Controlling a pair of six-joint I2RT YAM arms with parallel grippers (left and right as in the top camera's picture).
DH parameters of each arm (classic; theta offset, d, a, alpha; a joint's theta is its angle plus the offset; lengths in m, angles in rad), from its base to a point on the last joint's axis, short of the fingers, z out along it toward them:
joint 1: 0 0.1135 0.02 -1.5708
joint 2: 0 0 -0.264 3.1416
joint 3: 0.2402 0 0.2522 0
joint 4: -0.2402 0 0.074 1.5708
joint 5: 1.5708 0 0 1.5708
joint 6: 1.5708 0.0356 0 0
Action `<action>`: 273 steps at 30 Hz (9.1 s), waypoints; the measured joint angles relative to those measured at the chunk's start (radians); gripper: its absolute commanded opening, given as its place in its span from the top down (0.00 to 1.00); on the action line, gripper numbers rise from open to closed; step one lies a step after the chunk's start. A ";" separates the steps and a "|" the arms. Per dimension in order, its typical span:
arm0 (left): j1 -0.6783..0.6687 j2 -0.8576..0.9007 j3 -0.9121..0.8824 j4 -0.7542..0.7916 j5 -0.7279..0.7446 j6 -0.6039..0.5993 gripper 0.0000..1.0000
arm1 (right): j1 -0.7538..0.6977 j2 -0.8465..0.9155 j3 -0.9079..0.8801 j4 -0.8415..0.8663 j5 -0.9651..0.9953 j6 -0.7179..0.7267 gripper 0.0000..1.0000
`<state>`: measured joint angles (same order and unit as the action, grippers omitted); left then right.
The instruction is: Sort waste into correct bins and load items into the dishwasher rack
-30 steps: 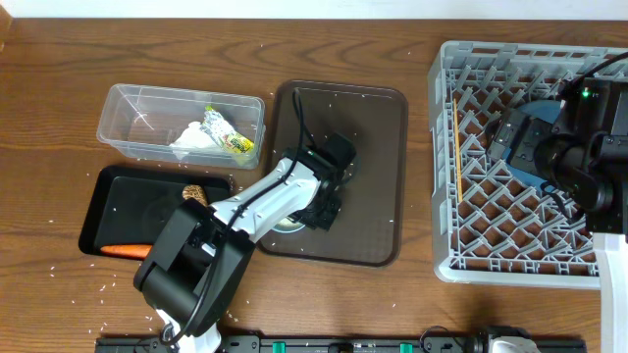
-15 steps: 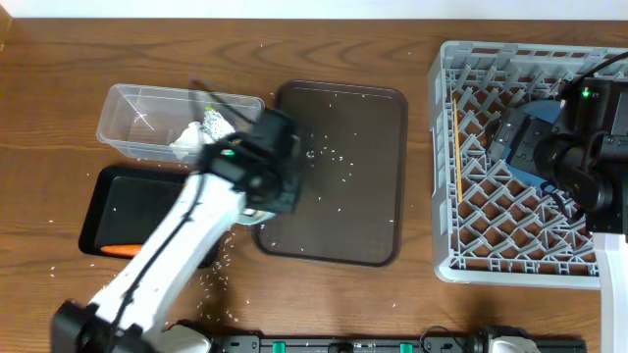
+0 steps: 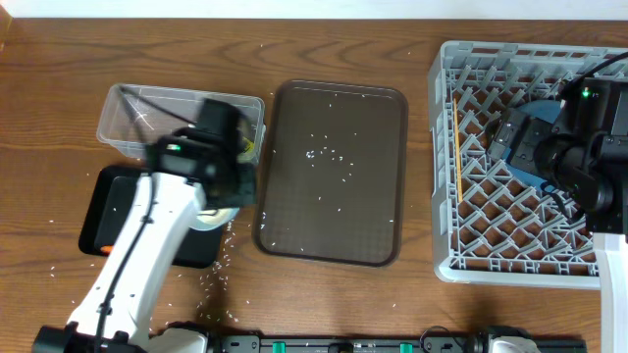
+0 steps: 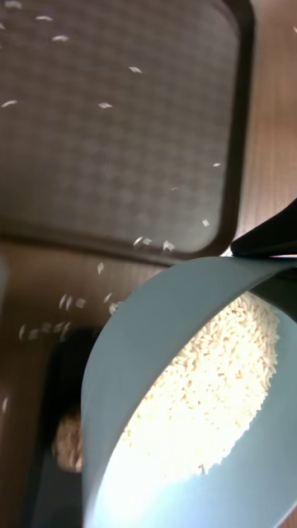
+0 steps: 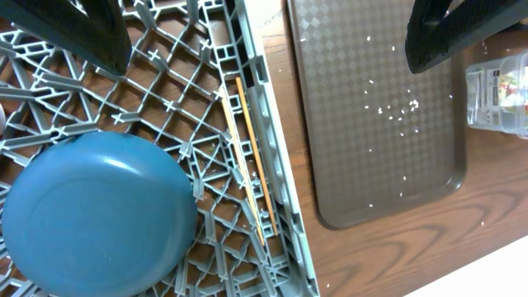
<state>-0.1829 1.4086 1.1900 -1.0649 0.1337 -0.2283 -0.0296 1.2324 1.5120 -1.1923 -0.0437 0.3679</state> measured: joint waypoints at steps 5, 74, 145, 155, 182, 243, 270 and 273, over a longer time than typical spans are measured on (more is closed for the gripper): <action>0.270 -0.018 0.000 0.006 0.198 0.092 0.94 | 0.000 0.000 0.000 0.000 0.000 0.000 0.01; 0.915 -0.293 -0.266 0.133 0.382 0.094 0.43 | 0.114 0.098 0.000 0.091 -0.159 -0.091 0.01; 0.420 -0.119 -0.339 0.385 0.195 0.187 0.58 | 0.114 0.099 0.000 0.073 -0.163 -0.091 0.01; 0.345 0.050 -0.339 0.449 0.109 0.169 0.74 | 0.114 0.099 0.000 0.074 -0.163 -0.090 0.01; 0.340 0.013 -0.339 0.405 0.099 0.155 0.94 | 0.114 0.099 0.000 0.070 -0.163 -0.090 0.01; 1.262 -0.024 -0.629 0.870 1.390 0.385 0.94 | 0.114 0.099 0.000 0.103 -0.163 -0.090 0.01; 1.266 -0.024 -0.629 0.885 1.330 0.350 0.94 | 0.114 0.099 0.000 0.104 -0.163 -0.090 0.01; 1.261 -0.024 -0.629 0.886 1.319 0.339 0.94 | 0.114 0.099 0.000 0.103 -0.163 -0.090 0.01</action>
<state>1.0779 1.3849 0.5610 -0.1791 1.4528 0.1108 0.0845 1.3312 1.5120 -1.0889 -0.2066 0.2775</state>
